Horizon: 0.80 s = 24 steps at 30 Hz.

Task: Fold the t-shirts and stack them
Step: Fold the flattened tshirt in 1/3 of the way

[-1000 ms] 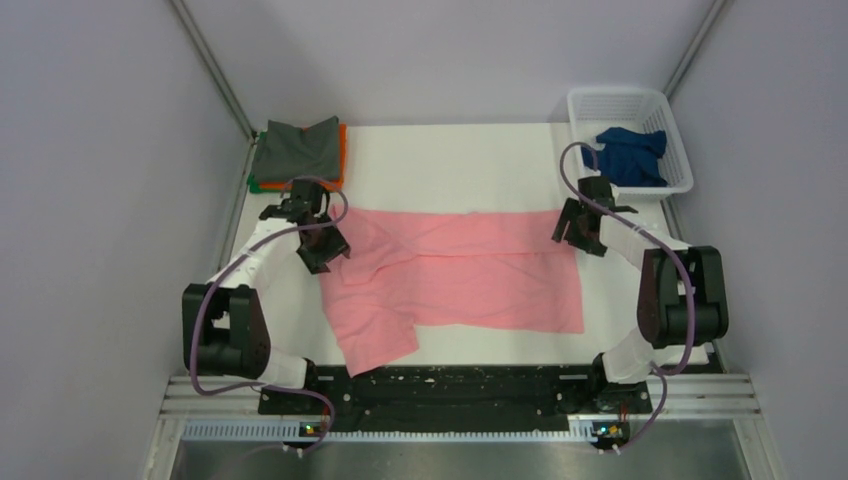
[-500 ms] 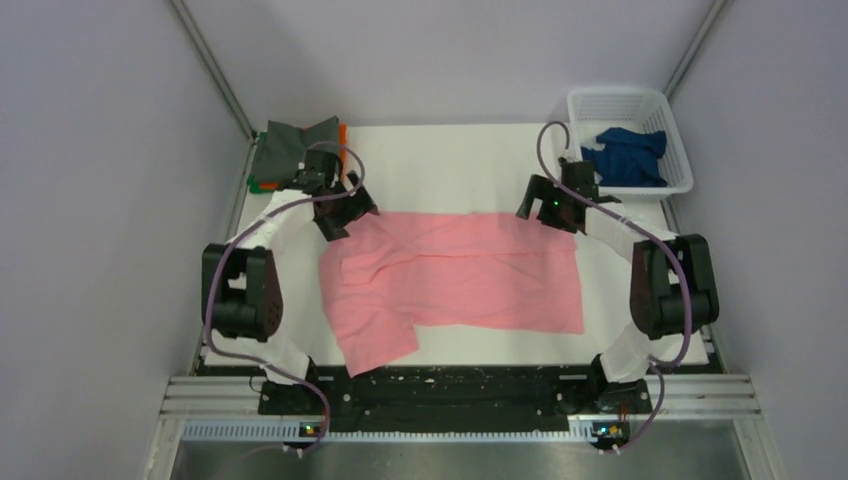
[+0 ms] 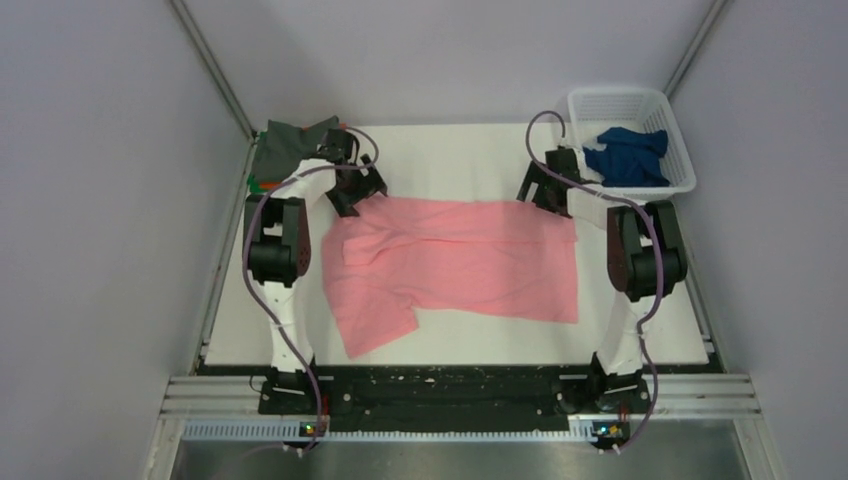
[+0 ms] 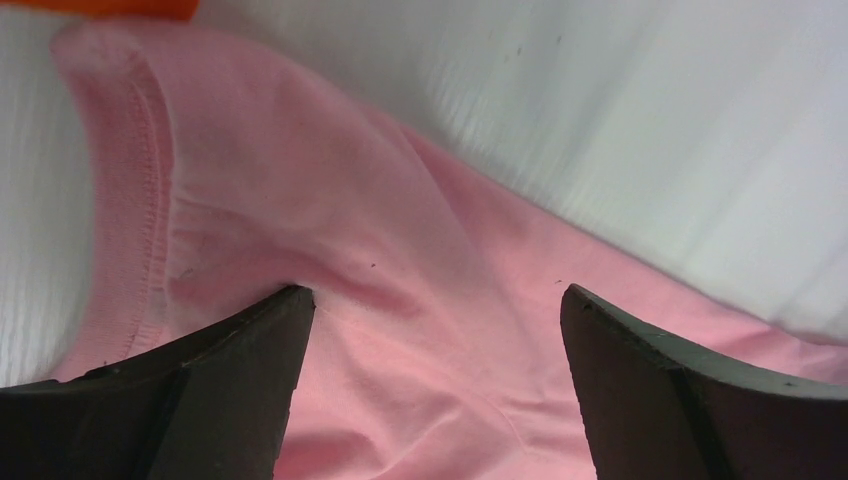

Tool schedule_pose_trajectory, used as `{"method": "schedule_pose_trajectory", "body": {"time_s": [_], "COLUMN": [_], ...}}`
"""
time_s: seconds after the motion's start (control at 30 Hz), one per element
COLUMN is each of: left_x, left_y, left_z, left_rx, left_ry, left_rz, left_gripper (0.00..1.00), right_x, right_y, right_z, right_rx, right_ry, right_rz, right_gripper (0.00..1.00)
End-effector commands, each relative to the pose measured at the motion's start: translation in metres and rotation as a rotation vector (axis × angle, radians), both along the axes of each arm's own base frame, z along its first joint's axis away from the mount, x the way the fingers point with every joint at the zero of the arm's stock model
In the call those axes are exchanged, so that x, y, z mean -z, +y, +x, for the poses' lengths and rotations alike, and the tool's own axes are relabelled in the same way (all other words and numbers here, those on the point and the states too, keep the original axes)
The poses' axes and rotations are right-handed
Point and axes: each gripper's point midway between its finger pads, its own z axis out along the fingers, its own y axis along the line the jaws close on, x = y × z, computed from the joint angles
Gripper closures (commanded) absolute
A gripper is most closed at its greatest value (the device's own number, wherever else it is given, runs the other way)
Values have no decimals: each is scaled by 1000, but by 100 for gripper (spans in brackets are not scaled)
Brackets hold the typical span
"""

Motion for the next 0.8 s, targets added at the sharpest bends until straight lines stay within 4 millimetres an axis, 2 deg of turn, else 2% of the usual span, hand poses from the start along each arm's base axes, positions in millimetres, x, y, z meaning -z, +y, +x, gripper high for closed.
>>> {"method": "schedule_pose_trajectory", "body": {"time_s": [0.0,0.13,0.27,0.4,0.47,0.57,0.67,0.77], "left_x": [23,14,-21,-64,-81,-95,-91,-86], "left_y": [18,19,17,16,14,14,20,23], "left_z": [23,42,51,42,26,-8,-53,-109], "left_rx": [-24,-26,-5,1,-2,-28,-67,-80], "left_ry": [23,4,-70,-130,-146,-156,-127,-76], "left_rz": [34,25,22,29,40,63,97,130], "left_gripper": [1,1,1,1,1,1,1,1], "right_x": [16,3,-19,-44,-56,-59,-56,-63], "right_y": [-31,-30,-12,-3,2,8,17,25], "right_z": [10,33,43,38,32,16,-4,-19], "right_rx": [112,70,-29,-86,-113,-133,-165,-168], "right_ry": [42,-5,-67,-100,-112,-113,-95,-105], "right_rz": [-40,-46,-13,-40,-46,-60,-83,-101], "right_gripper": [1,1,1,1,1,1,1,1]}}
